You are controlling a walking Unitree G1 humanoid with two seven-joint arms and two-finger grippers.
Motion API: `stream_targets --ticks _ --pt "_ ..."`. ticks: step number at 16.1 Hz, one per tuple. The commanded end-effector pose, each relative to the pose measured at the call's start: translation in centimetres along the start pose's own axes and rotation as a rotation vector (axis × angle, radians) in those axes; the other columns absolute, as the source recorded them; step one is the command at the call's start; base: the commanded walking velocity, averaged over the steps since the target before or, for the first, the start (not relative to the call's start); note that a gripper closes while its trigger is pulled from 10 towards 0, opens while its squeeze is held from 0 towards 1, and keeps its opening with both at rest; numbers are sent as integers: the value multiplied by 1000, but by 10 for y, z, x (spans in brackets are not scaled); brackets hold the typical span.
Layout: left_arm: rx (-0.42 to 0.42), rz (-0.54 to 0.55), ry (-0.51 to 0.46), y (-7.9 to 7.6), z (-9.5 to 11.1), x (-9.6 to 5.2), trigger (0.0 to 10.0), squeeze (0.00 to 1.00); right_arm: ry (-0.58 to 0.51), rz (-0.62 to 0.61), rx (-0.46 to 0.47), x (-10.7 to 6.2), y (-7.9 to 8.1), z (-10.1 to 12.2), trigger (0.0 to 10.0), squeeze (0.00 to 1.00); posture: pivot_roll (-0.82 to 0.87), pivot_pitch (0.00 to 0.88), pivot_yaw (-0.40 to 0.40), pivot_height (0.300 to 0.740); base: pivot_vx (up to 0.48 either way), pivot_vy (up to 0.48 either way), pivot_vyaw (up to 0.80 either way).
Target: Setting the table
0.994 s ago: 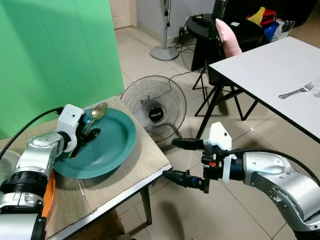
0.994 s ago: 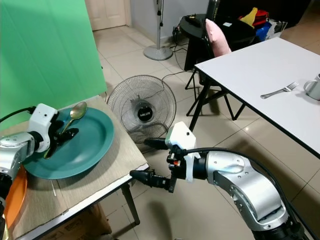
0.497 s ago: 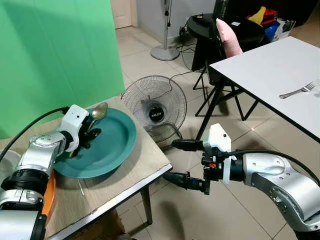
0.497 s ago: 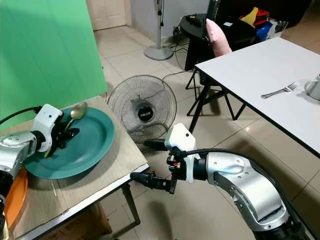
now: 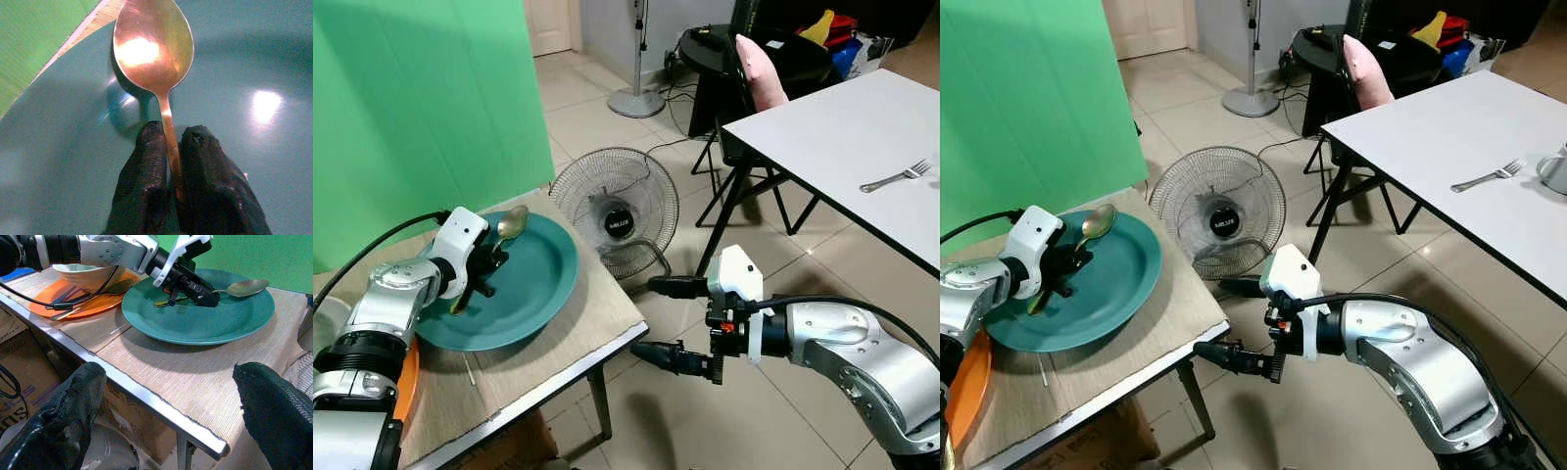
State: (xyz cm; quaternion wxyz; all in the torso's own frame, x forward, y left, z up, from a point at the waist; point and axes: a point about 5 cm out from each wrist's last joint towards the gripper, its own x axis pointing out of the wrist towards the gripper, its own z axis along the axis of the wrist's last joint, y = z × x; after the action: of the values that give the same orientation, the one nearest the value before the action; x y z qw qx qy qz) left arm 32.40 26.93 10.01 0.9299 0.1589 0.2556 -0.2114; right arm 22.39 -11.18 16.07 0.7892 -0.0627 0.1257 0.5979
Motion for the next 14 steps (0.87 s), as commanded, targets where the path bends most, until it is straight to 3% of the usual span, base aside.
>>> stream_targets --ticks 1,7,9,11,13,14 --pt "12 -19 63 -2 -11 0 0 0 0 -2 -24 0 -2 2 10000 1000 -69 25 22 740 0 0 0" --pt "31 3 25 3 -2 -3 0 0 -20 -40 -26 2 -5 3 10000 1000 -66 23 29 740 0 0 0" --pt "27 -6 -115 -2 24 -10 0 0 -64 -107 -11 -1 -11 7 10000 1000 -64 21 31 740 0 0 0" --pt "20 -19 -193 -9 38 -16 0 0 -90 -140 6 -3 -13 8 10000 1000 -64 21 34 740 0 0 0" --pt "-12 -51 -347 -33 67 -32 0 0 -162 -231 51 -9 -14 10 10000 1000 -61 18 40 740 0 0 0" --pt "-19 -55 -369 -37 71 -34 0 0 -174 -249 59 -10 -14 10 10000 1000 -61 18 40 740 0 0 0"
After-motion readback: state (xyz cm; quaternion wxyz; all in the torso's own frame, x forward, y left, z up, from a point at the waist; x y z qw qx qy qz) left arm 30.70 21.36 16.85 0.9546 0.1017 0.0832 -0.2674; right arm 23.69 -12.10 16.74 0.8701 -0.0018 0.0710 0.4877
